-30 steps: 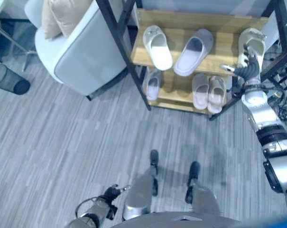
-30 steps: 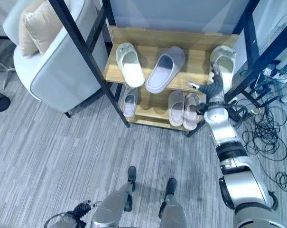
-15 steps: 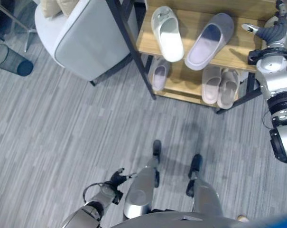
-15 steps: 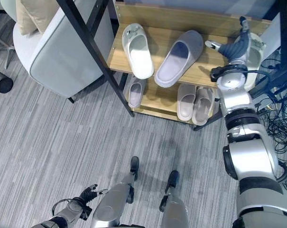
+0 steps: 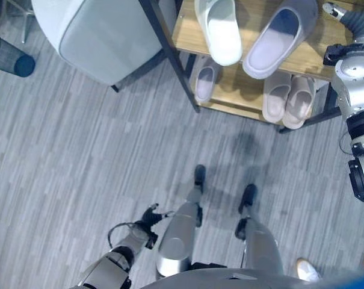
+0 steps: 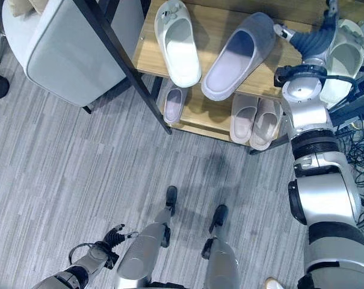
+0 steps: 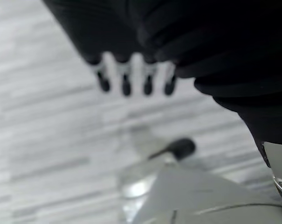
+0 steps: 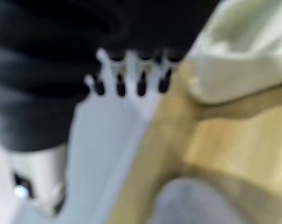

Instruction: Arrange the slippers neatly on the shoe rack.

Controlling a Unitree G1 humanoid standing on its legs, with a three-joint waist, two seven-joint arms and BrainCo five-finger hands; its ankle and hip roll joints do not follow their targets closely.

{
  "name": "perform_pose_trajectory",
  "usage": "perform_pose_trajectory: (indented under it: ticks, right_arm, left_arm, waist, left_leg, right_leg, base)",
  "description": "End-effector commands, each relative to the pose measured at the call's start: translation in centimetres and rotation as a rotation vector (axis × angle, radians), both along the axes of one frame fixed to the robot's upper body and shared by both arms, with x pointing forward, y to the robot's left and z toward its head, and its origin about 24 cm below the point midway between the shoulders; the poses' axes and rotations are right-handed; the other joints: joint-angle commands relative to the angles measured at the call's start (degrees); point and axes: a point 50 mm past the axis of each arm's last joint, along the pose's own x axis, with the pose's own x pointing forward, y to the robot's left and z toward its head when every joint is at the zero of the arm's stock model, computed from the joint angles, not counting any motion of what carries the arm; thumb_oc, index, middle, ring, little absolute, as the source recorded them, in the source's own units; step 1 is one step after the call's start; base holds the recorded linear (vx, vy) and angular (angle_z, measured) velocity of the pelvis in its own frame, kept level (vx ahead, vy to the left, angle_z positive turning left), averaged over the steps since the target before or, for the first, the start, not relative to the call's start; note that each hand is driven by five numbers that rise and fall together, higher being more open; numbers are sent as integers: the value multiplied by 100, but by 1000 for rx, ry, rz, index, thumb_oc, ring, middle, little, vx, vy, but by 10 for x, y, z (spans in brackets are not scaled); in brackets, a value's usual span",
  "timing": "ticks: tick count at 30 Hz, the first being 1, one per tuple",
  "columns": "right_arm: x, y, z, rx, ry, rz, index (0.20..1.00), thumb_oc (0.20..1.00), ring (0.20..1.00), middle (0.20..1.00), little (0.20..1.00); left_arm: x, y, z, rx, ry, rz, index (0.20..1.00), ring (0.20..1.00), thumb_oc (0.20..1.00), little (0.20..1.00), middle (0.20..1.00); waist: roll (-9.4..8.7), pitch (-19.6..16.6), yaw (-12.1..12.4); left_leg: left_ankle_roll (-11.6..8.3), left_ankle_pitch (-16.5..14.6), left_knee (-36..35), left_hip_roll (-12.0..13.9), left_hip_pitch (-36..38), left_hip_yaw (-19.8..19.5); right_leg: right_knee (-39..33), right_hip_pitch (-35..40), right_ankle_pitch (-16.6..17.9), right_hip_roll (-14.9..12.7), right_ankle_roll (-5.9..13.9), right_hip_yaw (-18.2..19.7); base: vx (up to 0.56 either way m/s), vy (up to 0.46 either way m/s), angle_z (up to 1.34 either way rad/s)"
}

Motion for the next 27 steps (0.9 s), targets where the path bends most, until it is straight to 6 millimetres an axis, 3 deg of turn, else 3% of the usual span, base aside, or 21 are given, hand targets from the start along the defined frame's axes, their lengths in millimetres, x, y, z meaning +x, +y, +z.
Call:
perform_pose_trajectory:
  ticks: [1, 8, 23, 27]
  right_arm:
    - [-8, 8, 26, -83, -110, -14, 1000, 1000, 1000, 1000, 1000]
    - [-3, 16, 30, -123, -87, -24, 1000, 1000, 1000, 1000, 1000]
    - [2, 9, 37, -101, -48, -96, 1000, 1000, 1000, 1000, 1000]
    - [-1, 4, 35, -140, -44, -137, 1000, 1000, 1000, 1000, 1000]
  left_arm:
    - [7, 0, 4, 16, -31, 5, 1000, 1000, 1000, 1000, 1000]
    - [14, 1, 8, 17, -54, 21, 1000, 1000, 1000, 1000, 1000]
    - [13, 8, 8, 12, -62, 90, 1000, 1000, 1000, 1000, 1000]
    - [-1, 22, 3, -41, -44, 273, 1000, 1000, 1000, 1000, 1000]
  waist:
    - [-347, -1, 80]
    - [-409, 100, 105]
    - [-426, 184, 135]
    - [-426, 154, 196]
  left_leg:
    - [-256, -1000, 857, 5, -469, -322]
    - [-232, -987, 856, -15, -578, -332]
    - [-234, -974, 846, -66, -771, -358]
    - [-248, -936, 797, -103, -838, -436]
  right_leg:
    - [541, -171, -374, -487, 330, 326]
    - [542, -292, -313, -498, 340, 352]
    - [533, -456, -296, -514, 365, 350]
    - [492, -467, -288, -511, 371, 258]
  base:
    - [-3, 12, 5]
    - [-1, 2, 1]
    - [0, 0, 0]
    - [36, -29, 2]
